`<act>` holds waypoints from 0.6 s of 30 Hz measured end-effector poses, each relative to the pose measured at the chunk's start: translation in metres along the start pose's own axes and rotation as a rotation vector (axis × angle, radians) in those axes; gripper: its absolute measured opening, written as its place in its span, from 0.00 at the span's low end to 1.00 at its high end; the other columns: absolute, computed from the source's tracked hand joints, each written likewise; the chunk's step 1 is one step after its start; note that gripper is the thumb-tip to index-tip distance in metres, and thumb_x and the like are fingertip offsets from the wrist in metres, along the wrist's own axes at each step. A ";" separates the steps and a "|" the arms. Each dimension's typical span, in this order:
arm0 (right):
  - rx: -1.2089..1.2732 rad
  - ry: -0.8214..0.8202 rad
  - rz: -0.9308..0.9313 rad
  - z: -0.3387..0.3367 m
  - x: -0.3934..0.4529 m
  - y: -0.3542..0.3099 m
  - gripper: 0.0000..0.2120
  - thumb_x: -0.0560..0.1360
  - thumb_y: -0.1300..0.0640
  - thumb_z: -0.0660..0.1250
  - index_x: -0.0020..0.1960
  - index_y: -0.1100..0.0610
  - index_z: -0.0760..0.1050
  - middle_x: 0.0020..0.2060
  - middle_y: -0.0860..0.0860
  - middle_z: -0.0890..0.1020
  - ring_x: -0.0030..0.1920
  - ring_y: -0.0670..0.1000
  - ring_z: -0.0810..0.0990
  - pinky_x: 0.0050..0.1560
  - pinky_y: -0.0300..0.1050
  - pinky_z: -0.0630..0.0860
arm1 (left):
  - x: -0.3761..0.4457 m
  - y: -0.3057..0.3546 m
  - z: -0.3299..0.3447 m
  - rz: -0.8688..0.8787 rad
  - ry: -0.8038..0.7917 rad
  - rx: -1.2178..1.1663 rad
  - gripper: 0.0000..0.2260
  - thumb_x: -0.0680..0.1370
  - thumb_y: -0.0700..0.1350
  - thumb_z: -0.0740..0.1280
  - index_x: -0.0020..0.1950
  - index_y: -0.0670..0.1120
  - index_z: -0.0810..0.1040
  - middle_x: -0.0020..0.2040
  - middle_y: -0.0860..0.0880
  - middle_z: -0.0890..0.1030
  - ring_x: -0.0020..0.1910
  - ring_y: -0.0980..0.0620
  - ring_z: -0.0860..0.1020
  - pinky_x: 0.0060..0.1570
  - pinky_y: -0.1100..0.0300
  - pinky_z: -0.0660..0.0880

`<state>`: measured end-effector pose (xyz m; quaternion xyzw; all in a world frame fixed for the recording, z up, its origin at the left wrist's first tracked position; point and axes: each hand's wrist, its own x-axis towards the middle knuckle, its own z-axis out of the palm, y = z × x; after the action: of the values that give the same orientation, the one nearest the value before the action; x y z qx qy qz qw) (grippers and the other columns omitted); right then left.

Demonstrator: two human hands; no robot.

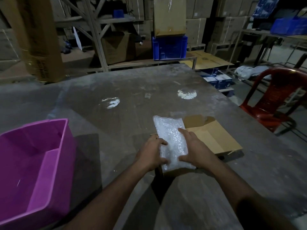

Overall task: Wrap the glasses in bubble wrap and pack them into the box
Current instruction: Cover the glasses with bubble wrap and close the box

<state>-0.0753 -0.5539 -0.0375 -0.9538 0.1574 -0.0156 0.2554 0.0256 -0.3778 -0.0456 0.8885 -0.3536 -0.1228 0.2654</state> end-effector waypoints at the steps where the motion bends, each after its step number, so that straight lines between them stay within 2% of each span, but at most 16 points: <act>1: -0.004 -0.028 -0.008 -0.001 -0.002 0.000 0.54 0.67 0.54 0.81 0.81 0.45 0.50 0.74 0.50 0.64 0.63 0.56 0.76 0.61 0.50 0.76 | -0.001 0.000 0.001 -0.007 -0.001 0.016 0.31 0.65 0.53 0.82 0.65 0.55 0.78 0.66 0.53 0.71 0.56 0.51 0.77 0.55 0.51 0.78; 5: -0.075 -0.090 -0.039 -0.006 -0.004 0.003 0.49 0.67 0.59 0.80 0.79 0.47 0.56 0.73 0.52 0.64 0.63 0.55 0.76 0.61 0.48 0.76 | -0.003 -0.002 0.000 -0.001 -0.018 0.109 0.36 0.65 0.59 0.81 0.71 0.53 0.75 0.67 0.51 0.73 0.63 0.51 0.73 0.60 0.54 0.74; 7: -0.138 -0.084 -0.054 -0.005 -0.001 0.002 0.46 0.67 0.59 0.80 0.78 0.47 0.59 0.72 0.52 0.64 0.59 0.56 0.78 0.55 0.47 0.77 | -0.002 -0.001 -0.002 -0.008 -0.057 0.136 0.40 0.65 0.60 0.81 0.73 0.51 0.73 0.67 0.51 0.72 0.63 0.51 0.72 0.61 0.54 0.73; 9: -0.238 -0.064 -0.092 -0.003 0.001 -0.001 0.46 0.66 0.58 0.81 0.76 0.47 0.61 0.70 0.52 0.65 0.55 0.56 0.79 0.50 0.46 0.78 | -0.002 0.000 -0.004 -0.015 -0.075 0.142 0.42 0.64 0.60 0.81 0.74 0.51 0.72 0.68 0.51 0.72 0.63 0.51 0.72 0.61 0.54 0.73; 13: -0.421 0.004 -0.116 -0.005 0.003 -0.006 0.44 0.63 0.51 0.83 0.72 0.49 0.63 0.64 0.52 0.67 0.59 0.53 0.73 0.46 0.45 0.75 | -0.003 0.002 -0.003 0.003 -0.075 0.228 0.43 0.65 0.60 0.81 0.76 0.50 0.70 0.71 0.50 0.71 0.69 0.49 0.69 0.67 0.53 0.70; 16: -0.470 0.030 -0.149 -0.011 -0.001 -0.010 0.34 0.64 0.52 0.81 0.63 0.50 0.66 0.59 0.51 0.70 0.56 0.53 0.72 0.44 0.47 0.74 | -0.003 0.005 -0.002 0.019 -0.073 0.275 0.41 0.65 0.60 0.80 0.75 0.50 0.70 0.72 0.49 0.70 0.70 0.48 0.69 0.69 0.50 0.69; 18: -0.460 0.028 -0.222 -0.016 -0.007 -0.012 0.22 0.70 0.56 0.76 0.59 0.50 0.70 0.56 0.49 0.73 0.55 0.51 0.73 0.45 0.46 0.72 | -0.003 0.006 -0.002 0.022 -0.071 0.288 0.39 0.66 0.57 0.79 0.74 0.51 0.70 0.72 0.49 0.70 0.70 0.47 0.70 0.69 0.50 0.69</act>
<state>-0.0799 -0.5496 -0.0169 -0.9980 0.0547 -0.0203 0.0262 0.0206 -0.3789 -0.0406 0.9086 -0.3863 -0.0991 0.1237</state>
